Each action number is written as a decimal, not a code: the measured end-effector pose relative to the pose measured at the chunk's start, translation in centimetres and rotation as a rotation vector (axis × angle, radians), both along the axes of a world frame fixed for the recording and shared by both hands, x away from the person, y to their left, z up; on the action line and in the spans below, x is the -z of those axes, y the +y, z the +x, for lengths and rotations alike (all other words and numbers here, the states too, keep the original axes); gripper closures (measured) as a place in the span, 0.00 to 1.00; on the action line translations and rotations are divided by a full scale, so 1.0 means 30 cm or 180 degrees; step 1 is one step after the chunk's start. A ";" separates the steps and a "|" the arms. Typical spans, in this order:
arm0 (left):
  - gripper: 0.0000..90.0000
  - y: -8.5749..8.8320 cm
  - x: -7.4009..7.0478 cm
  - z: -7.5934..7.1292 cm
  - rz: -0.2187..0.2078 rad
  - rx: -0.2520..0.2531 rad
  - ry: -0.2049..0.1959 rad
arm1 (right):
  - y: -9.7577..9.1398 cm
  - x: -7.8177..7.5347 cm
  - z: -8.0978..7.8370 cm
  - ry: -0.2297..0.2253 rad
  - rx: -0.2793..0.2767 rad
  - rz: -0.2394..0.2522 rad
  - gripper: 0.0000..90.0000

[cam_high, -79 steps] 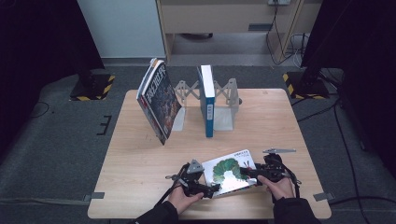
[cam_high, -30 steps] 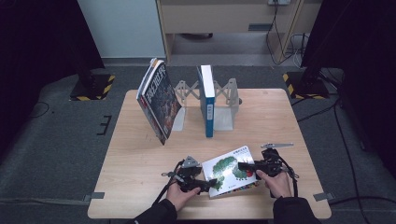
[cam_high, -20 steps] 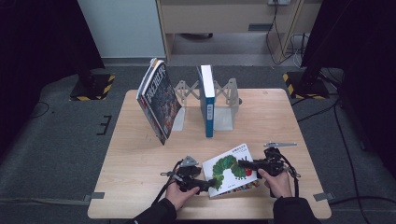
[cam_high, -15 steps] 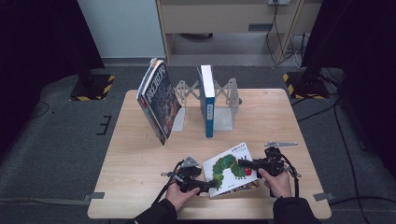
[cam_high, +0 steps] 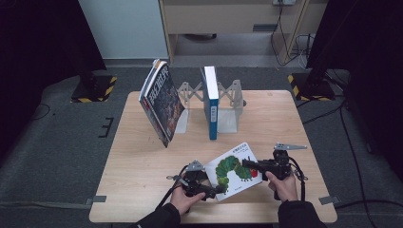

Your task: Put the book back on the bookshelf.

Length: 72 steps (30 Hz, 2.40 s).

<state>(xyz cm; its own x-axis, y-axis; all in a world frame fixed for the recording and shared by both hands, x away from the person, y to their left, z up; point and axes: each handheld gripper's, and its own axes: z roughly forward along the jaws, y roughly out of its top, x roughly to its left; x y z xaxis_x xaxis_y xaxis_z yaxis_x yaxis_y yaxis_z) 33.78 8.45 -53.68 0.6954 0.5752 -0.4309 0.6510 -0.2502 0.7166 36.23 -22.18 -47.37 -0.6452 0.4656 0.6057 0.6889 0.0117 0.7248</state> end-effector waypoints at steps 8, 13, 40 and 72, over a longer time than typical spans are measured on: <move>0.09 0.000 0.002 0.002 -0.0002 -0.0046 -0.0033 | 0.025 0.025 0.004 -0.0043 0.0178 -0.0672 0.78; 0.10 0.003 0.004 0.003 -0.0024 -0.0064 -0.0030 | 0.041 0.041 0.005 -0.0052 0.0224 -0.0979 0.65; 0.22 0.026 0.011 0.010 -0.0075 -0.0225 -0.0052 | 0.123 0.093 -0.004 -0.0194 0.0074 -0.1480 0.34; 0.35 0.036 0.002 0.012 -0.0069 -0.0294 0.0057 | 0.089 0.135 0.013 0.0059 0.0455 -0.1705 0.31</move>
<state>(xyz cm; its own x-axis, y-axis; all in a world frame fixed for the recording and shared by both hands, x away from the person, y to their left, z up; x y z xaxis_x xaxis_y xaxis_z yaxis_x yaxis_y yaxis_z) 34.14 9.52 -53.75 0.6319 0.6268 -0.4559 0.6834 -0.1731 0.7093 36.60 -19.50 -51.43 -0.5445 0.7939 0.2708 0.7231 0.2806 0.6311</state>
